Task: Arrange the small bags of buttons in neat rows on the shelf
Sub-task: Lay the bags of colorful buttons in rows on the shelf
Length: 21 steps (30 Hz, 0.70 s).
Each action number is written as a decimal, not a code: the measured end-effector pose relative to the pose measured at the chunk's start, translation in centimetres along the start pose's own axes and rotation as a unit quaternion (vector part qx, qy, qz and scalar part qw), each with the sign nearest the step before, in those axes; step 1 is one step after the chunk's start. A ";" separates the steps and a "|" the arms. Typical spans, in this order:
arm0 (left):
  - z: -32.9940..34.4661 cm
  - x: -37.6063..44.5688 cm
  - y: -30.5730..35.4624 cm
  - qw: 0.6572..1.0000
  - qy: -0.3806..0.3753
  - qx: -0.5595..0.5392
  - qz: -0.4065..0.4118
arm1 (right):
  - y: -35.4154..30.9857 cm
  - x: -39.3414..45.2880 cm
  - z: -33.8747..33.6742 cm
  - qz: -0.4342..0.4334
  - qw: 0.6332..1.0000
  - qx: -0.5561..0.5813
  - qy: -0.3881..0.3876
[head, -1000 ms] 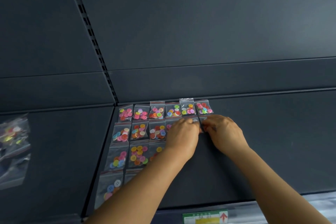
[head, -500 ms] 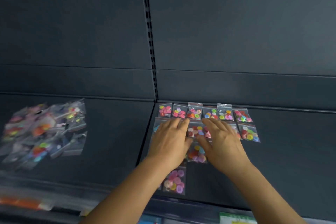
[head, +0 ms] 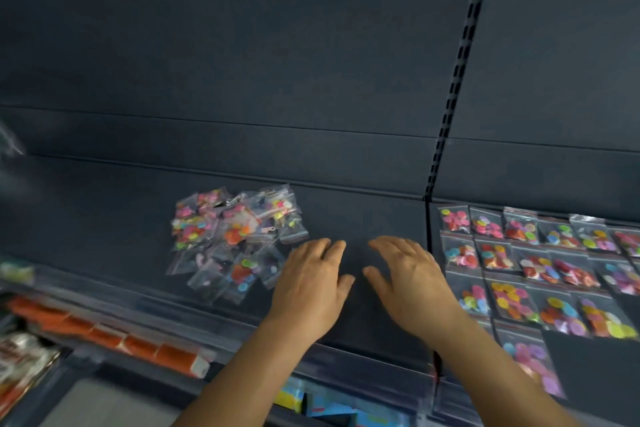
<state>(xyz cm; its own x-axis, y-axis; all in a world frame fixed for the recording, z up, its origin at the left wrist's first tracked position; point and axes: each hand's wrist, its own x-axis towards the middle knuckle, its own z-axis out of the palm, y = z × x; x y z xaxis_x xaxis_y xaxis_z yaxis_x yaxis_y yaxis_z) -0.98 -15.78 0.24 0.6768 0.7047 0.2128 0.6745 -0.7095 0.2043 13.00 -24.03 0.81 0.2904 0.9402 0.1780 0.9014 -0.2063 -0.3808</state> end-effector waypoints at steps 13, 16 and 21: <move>-1.7 0.6 -14.4 0.996 -0.017 0.000 -0.083 | -10.1 5.8 6.4 0.003 0.998 0.053 -0.038; -1.6 1.3 -15.8 0.995 -0.034 -0.001 -0.099 | -11.1 7.9 7.3 0.004 0.997 0.053 -0.050; -1.4 1.4 -16.6 0.997 -0.024 -0.023 -0.064 | -12.4 11.3 8.5 0.002 0.994 0.036 -0.101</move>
<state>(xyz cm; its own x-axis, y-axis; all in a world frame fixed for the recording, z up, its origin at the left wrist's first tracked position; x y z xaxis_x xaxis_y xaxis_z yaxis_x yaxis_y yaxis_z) -11.66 -3.02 -1.54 0.5998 0.7886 0.1354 0.7430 -0.6117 0.2716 2.41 -8.56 -0.17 0.2167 0.9762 -0.0077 0.8728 -0.1972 -0.4465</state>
